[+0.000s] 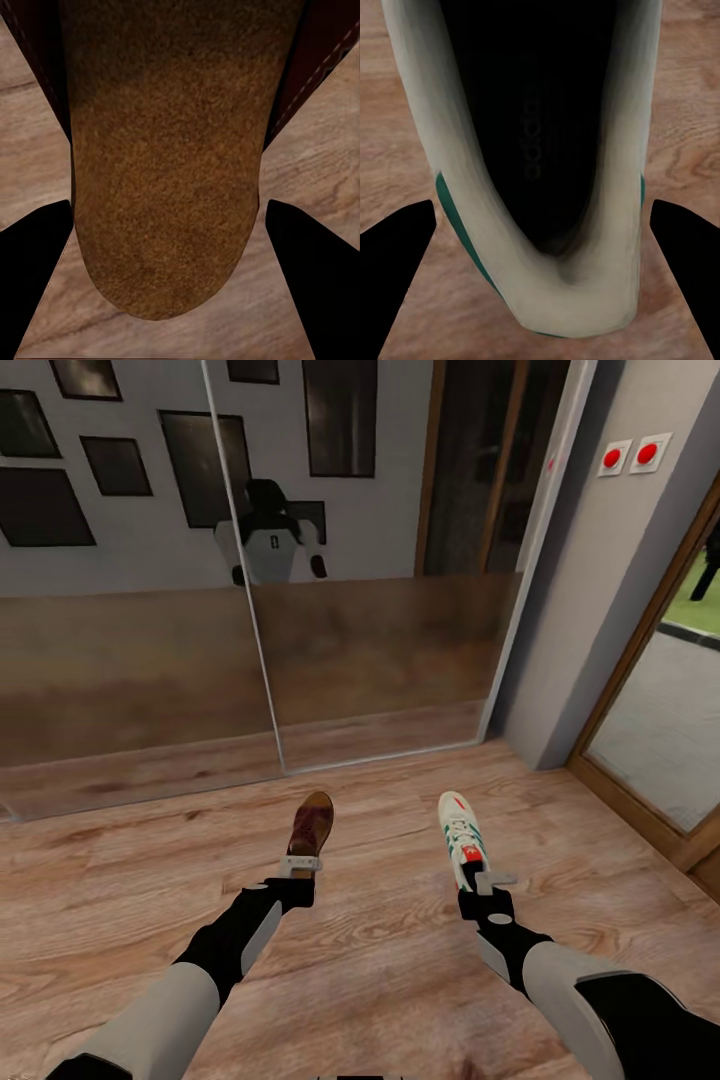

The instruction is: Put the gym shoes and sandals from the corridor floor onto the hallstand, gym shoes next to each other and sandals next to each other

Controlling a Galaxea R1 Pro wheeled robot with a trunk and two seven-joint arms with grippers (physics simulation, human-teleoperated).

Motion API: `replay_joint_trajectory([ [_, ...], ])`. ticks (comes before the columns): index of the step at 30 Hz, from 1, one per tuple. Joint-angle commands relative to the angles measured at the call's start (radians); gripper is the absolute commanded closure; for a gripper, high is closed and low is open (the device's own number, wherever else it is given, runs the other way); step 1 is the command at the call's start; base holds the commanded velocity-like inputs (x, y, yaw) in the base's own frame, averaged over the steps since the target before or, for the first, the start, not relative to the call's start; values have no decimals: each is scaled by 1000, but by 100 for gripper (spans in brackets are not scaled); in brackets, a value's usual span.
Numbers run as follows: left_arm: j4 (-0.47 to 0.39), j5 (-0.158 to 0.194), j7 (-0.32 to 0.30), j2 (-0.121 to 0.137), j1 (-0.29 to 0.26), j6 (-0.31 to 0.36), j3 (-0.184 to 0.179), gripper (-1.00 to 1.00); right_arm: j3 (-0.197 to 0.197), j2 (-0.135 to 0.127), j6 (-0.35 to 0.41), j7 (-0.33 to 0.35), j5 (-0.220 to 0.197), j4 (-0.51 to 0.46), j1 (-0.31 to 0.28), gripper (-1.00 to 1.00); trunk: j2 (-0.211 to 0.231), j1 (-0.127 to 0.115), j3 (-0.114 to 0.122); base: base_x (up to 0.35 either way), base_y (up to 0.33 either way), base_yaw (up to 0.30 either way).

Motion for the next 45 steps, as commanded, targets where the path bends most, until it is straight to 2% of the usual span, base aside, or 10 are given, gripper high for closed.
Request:
replay_joint_trajectory([
  [1, -1, 10, 5, 1, 0, 4, -4, 100, 8, 1, -6, -4, -2, 5, -1, 100, 0, 0, 0, 0, 0, 190],
  [45, -1, 10, 7, 1, 0, 2, -3, 100, 9, 8, -7, -5, -1, 5, 2, 100, 0, 0, 29, 0, 0, 271],
])
